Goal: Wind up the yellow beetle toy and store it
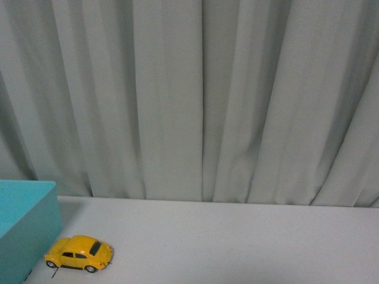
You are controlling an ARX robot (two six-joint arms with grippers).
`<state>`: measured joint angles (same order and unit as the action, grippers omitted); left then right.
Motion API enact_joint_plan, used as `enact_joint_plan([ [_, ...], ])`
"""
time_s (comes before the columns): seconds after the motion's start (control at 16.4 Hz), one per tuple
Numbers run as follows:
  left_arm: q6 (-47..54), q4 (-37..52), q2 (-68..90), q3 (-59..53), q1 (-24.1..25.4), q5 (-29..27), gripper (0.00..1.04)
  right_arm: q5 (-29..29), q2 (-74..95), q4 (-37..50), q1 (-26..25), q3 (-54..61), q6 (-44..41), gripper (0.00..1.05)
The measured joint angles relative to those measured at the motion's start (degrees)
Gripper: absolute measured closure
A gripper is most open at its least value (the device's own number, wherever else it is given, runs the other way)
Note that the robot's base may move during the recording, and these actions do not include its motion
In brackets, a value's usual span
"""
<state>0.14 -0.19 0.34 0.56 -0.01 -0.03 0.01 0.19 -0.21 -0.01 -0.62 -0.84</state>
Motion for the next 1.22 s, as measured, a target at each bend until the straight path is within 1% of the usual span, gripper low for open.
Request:
enact_joint_plan([
  [0.67,0.0,0.0,0.0,0.0,0.0,0.0,0.07,0.0,0.0,0.0,0.0,0.0,0.0,0.07],
  [0.73,-4.1,-10.2,2.8,3.3,-1.8,-4.3,0.07,0.0,0.0,0.0,0.0,0.0,0.0,0.07],
  [0.79,-11.7,-19.4,12.6,9.0,-4.9,-10.9,0.07,-0.1,0.0,0.0,0.0,0.0,0.0,0.07],
  [0.86,-19.6,-22.6,18.4,12.7,-4.0,-11.8,0.07,-0.1,0.0,0.0,0.0,0.0,0.0,0.07],
  [0.92,-22.8,-19.5,20.7,13.8,-1.6,-12.0,0.07,0.0,0.0,0.0,0.0,0.0,0.0,0.07],
  [1.04,-23.8,-15.8,23.3,15.3,0.5,-11.5,0.07,0.0,0.0,0.0,0.0,0.0,0.0,0.07],
  [1.1,-23.6,-11.0,27.4,17.0,1.9,-10.1,0.07,0.0,0.0,0.0,0.0,0.0,0.0,0.07],
  [1.22,-21.5,-4.8,34.0,18.8,2.9,-7.1,0.07,0.0,0.0,0.0,0.0,0.0,0.0,0.07],
])
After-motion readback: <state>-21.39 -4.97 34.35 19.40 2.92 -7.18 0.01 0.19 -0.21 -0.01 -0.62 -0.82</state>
